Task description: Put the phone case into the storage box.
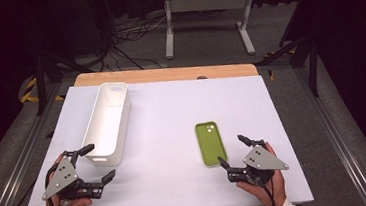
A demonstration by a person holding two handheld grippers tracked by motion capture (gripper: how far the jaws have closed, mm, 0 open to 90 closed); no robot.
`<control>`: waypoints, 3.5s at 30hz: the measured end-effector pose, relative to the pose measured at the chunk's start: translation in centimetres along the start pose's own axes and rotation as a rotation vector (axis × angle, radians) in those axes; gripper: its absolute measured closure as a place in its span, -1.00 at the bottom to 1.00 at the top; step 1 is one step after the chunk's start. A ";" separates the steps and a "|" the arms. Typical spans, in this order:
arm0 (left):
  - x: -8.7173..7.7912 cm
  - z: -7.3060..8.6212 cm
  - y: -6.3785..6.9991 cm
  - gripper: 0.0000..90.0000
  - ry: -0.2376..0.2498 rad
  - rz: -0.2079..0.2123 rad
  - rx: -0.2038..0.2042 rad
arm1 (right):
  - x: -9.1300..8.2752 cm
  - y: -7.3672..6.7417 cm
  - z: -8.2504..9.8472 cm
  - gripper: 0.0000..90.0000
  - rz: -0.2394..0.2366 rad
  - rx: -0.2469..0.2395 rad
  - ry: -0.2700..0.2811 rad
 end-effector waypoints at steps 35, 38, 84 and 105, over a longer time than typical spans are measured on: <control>0.9 0.1 0.8 -0.94 -0.027 0.047 0.021 | 5.4 3.5 -3.5 -0.71 -0.044 0.027 -0.259; 0.9 0.1 0.9 -0.94 -0.027 0.047 0.014 | 6.5 3.7 -3.4 -0.52 -0.052 0.018 -0.319; 1.3 0.3 2.4 -0.91 -0.061 0.131 0.046 | 15.2 7.3 2.1 0.74 -0.059 0.255 -0.877; 1.4 0.5 2.8 -0.91 -0.077 0.158 0.048 | 15.3 7.2 2.2 0.82 0.021 0.322 -0.805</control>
Point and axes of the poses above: each handheld gripper's, and its own axes: x roughly forward along the jaws, z roughly out of its underside, y roughly to its right, the point moved 9 cm from there along x, roughly forward along the jaws, and after that the axes turned 9 degrees about x, right-handed, at the moved point
